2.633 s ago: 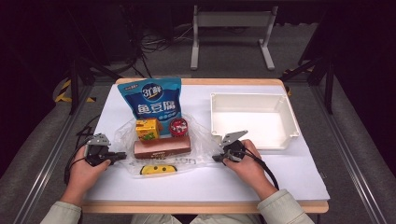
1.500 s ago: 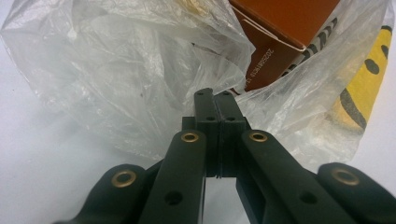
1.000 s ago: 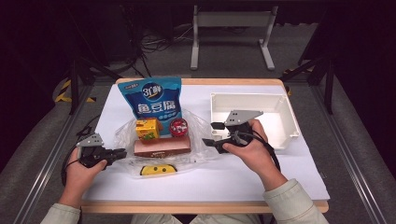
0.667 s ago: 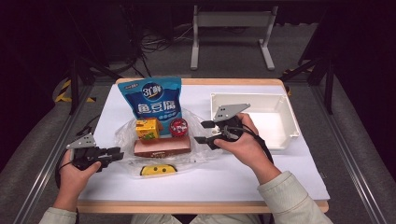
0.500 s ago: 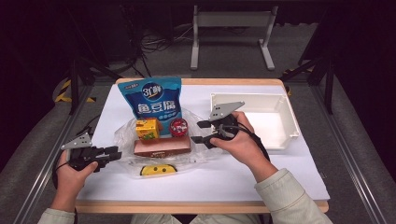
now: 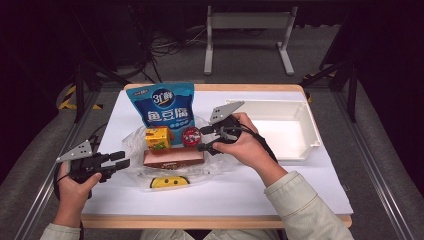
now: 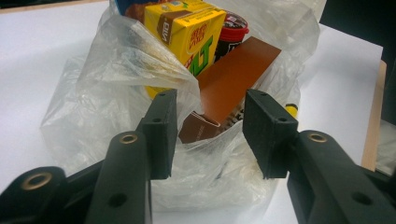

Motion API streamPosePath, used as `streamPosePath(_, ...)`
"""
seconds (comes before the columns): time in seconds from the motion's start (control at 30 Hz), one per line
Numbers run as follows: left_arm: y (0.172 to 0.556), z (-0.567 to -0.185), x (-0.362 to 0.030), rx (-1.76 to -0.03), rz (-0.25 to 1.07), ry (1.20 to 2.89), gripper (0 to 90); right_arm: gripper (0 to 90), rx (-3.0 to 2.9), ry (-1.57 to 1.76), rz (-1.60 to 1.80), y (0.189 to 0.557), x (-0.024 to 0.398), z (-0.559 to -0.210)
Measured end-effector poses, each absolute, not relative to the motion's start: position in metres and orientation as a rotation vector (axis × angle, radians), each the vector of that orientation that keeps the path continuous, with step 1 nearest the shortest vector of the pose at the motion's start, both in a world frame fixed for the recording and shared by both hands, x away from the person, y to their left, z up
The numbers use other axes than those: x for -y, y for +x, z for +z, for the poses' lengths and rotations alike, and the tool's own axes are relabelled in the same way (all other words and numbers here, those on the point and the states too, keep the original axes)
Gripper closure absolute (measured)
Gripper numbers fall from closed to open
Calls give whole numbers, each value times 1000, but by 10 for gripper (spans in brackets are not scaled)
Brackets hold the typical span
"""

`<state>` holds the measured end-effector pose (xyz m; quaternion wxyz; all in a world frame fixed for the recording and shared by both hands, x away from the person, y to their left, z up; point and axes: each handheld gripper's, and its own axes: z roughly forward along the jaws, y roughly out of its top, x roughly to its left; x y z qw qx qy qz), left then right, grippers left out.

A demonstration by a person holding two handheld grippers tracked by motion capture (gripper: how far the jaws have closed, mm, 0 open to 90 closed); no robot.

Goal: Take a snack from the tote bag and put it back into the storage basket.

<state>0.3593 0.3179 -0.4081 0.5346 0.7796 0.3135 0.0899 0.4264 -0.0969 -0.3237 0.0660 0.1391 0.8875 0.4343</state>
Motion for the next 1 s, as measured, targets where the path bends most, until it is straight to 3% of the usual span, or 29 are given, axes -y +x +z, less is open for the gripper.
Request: streamPosePath(1.0, 353, -404, -324, -755, 248, 1845, 506, 332, -2811, 302, 1174, 451, 42, -344)
